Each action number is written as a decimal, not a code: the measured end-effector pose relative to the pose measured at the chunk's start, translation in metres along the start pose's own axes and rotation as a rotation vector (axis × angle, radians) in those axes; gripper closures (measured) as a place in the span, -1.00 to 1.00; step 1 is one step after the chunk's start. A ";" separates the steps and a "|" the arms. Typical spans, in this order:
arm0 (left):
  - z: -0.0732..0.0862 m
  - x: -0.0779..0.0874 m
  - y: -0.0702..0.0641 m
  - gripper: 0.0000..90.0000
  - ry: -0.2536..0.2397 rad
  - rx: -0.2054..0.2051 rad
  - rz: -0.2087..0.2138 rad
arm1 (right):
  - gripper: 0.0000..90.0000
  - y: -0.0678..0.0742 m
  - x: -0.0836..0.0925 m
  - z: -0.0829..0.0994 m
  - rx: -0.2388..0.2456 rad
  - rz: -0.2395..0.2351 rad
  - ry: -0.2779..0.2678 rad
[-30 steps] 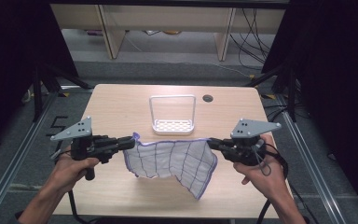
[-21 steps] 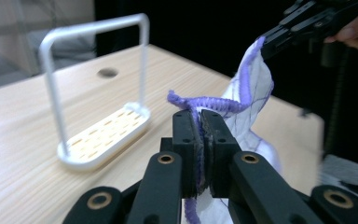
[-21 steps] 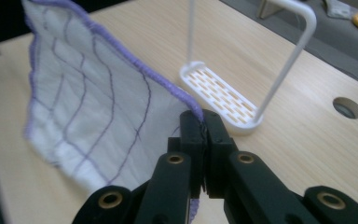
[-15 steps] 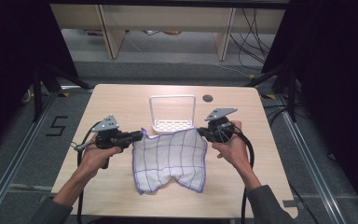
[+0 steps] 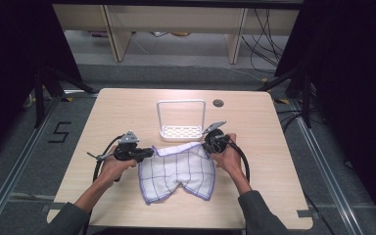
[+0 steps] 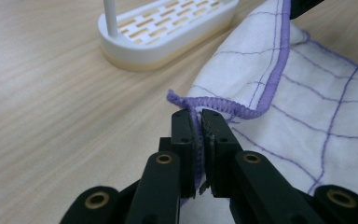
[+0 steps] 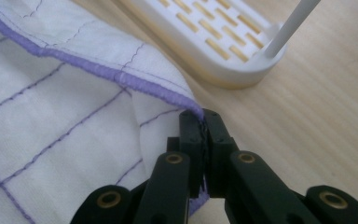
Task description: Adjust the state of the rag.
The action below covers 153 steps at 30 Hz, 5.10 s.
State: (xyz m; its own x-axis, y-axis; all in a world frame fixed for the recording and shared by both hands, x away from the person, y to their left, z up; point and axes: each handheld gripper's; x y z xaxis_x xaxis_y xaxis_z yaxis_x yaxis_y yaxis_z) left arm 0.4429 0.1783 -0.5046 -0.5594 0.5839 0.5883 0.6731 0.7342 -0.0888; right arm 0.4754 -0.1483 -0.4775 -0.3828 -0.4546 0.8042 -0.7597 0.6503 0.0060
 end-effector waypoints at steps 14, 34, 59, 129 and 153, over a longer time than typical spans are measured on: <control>0.008 0.012 0.009 -0.01 0.018 0.064 -0.080 | 0.34 0.009 0.012 0.007 -0.092 0.049 -0.047; 0.060 0.085 -0.083 -0.11 0.033 0.035 0.099 | 0.07 0.096 0.075 0.098 -0.113 -0.121 -0.082; 0.060 0.055 -0.091 0.90 0.074 -0.186 0.056 | 0.94 0.095 0.053 0.101 -0.041 -0.129 -0.041; -0.003 0.041 -0.038 0.93 -0.043 -0.148 0.044 | 1.00 0.013 0.052 0.043 -0.073 -0.070 -0.131; -0.002 0.035 -0.005 0.93 -0.051 -0.051 -0.013 | 0.41 0.014 0.055 0.059 -0.076 -0.196 -0.088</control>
State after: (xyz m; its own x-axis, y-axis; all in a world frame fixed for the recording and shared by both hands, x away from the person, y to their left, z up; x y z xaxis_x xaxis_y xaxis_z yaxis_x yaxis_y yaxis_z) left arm 0.4209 0.1942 -0.4816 -0.5914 0.5921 0.5474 0.6886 0.7241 -0.0392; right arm 0.4126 -0.2005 -0.4684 -0.2787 -0.6264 0.7279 -0.7834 0.5867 0.2049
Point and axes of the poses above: each handheld gripper's, and its own axes: x roughly backward along the jaws, z roughly out of its underside, y roughly to its left, and after that the axes turned 6 degrees about -z, right-handed
